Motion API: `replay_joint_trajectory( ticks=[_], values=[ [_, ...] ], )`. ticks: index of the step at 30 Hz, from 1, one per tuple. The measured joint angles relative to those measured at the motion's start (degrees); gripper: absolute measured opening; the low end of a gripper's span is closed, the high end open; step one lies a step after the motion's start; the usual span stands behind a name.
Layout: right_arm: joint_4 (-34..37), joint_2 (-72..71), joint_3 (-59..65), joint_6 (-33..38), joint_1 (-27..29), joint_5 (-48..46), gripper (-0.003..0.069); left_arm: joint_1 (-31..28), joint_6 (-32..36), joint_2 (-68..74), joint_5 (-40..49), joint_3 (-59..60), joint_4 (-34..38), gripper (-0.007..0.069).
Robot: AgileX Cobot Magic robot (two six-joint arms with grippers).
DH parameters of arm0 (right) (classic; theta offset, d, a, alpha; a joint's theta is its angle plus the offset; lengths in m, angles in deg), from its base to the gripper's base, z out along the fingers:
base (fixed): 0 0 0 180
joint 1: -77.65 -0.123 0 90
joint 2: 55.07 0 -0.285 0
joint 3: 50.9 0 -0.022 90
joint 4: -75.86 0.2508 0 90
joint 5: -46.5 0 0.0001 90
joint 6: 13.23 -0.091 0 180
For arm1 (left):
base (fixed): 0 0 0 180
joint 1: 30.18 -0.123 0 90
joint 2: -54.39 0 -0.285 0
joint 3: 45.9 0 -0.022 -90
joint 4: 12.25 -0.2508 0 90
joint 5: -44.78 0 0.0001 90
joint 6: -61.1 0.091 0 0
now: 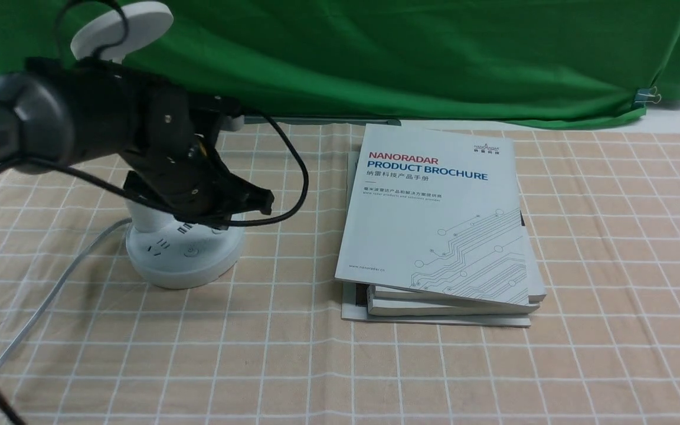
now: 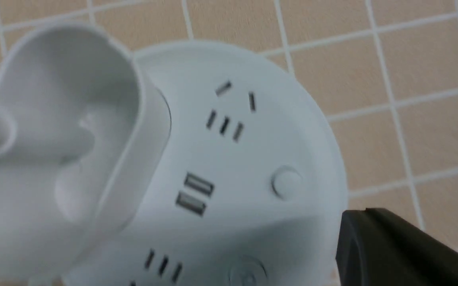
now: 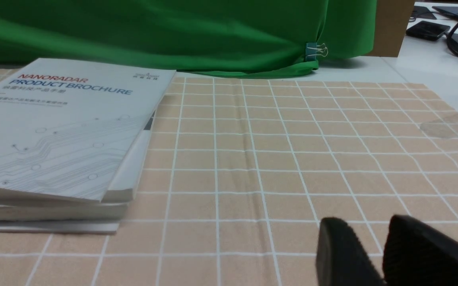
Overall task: Turn on the table lamp on the light coffee tablecloth with your hand.
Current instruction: 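Press the power button on the lamp base to turn the lamp on with the left gripper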
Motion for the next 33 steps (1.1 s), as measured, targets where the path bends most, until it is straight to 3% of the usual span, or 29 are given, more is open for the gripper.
replay_joint_trajectory(
  ticks=[9, 33],
  values=[
    [0.0, 0.0, 0.0, 0.0, 0.0, 0.0, 0.0238, 0.0, -4.6, 2.2, -1.5, -0.9, -5.3, -0.0004],
    [0.0, 0.0, 0.0, 0.0, 0.0, 0.0, 0.0238, 0.0, -7.8, 4.3, -2.3, -0.9, -6.5, -0.0004]
  ],
)
